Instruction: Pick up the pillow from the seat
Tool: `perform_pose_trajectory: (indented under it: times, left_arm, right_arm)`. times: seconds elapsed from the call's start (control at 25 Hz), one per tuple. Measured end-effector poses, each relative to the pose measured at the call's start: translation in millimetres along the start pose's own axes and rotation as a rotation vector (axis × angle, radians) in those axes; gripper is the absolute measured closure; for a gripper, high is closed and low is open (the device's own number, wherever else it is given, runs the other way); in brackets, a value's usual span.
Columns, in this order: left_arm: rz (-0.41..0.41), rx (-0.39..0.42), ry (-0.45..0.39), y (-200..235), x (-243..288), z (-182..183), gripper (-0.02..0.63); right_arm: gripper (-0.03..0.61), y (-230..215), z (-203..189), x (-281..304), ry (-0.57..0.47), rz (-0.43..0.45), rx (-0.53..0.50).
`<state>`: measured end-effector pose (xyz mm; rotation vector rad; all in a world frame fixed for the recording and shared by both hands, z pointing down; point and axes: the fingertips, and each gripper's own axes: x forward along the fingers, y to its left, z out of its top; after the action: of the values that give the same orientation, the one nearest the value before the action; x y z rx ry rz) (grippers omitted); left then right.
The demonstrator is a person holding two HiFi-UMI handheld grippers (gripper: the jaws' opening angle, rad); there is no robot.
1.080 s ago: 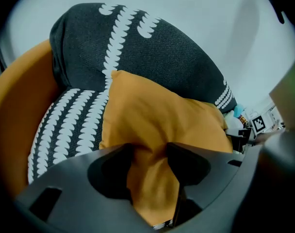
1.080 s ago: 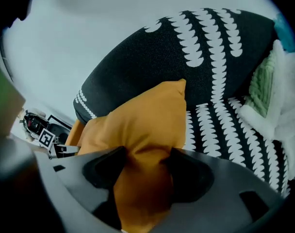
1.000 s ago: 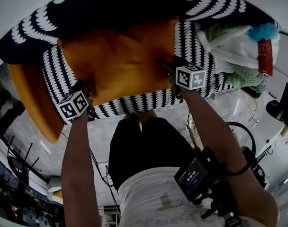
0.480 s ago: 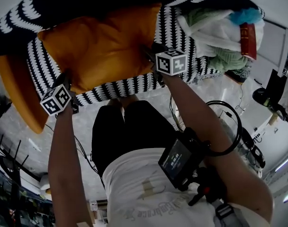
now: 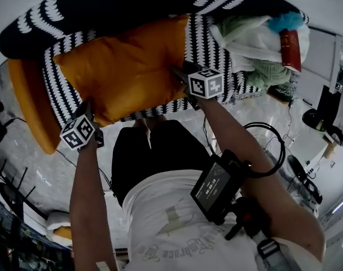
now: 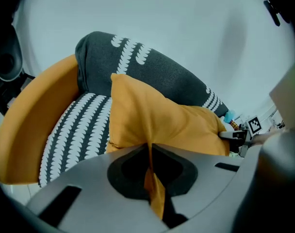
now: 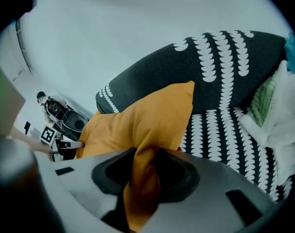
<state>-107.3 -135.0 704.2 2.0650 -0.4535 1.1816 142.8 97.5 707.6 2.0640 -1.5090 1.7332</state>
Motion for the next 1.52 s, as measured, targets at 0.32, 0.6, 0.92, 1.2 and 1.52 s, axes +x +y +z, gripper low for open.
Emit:
perform_pose_trajectory:
  times: [0.32,0.6,0.92,1.2,1.52]
  left_arm:
    - [0.010,0.015,-0.051,-4,-37,5,0.597]
    - [0.032,0.009,-0.077,-12,-76,-3,0.597]
    - [0.070,-0.051,-0.148,3,-141,-18,0.597]
    - [0.103,-0.129,-0.215,16,-178,-51,0.597]
    - [0.114,-0.145,-0.341,41,-247,-69,0.597]
  right_arm:
    - [0.437,25,5,-18,-0.040,0.023,-0.038]
    - [0.436,48,2,-39,-0.036,0.051,-0.072]
    - [0.430,104,9,-52,-0.038,0.115,-0.180]
    - [0.430,141,14,-53,-0.026,0.153,-0.291]
    - [0.430,220,25,-60,-0.065,0.224,-0.412]
